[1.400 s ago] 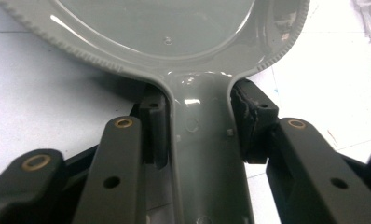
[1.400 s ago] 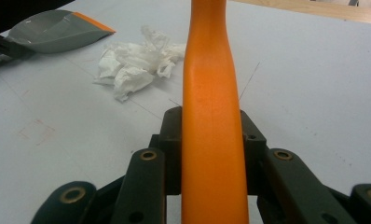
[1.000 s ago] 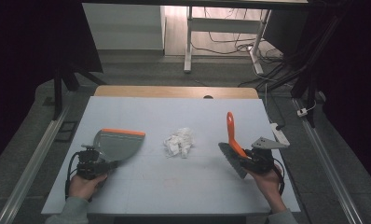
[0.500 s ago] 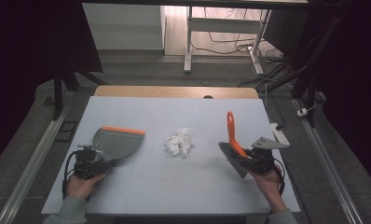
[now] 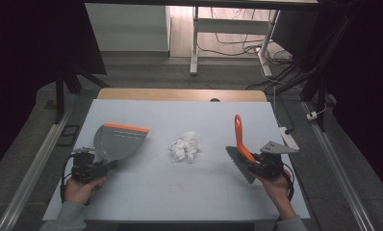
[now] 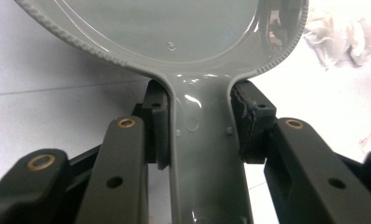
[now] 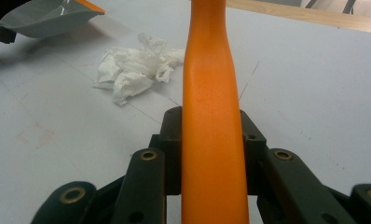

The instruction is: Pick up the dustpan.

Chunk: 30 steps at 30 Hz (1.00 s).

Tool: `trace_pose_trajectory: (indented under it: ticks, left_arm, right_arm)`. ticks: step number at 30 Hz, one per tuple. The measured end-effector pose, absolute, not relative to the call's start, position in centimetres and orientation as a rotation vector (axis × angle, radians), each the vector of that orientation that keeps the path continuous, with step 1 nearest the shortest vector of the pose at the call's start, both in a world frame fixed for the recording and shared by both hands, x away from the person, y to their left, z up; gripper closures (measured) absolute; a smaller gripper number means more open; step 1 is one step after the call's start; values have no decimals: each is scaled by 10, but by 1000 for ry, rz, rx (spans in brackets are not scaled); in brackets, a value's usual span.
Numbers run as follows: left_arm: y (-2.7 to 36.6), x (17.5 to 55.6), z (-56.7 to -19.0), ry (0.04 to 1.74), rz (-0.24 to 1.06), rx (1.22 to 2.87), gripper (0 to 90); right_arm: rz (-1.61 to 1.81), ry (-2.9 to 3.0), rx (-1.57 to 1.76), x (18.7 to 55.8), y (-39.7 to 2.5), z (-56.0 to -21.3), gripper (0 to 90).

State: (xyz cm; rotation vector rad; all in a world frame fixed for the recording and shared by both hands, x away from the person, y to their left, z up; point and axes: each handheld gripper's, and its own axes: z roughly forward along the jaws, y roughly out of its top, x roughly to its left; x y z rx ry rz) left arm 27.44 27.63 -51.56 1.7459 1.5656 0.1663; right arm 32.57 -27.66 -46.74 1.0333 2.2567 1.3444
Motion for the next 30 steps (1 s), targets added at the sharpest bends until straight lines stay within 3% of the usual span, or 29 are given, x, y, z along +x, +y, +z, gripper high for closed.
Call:
trace_pose_trajectory:
  ticks: [30]
  left_arm:
    - [284,284,-498,1293,204,1800,613]
  right_arm:
    - [1361,2233,1023,325,-278,-461,700]
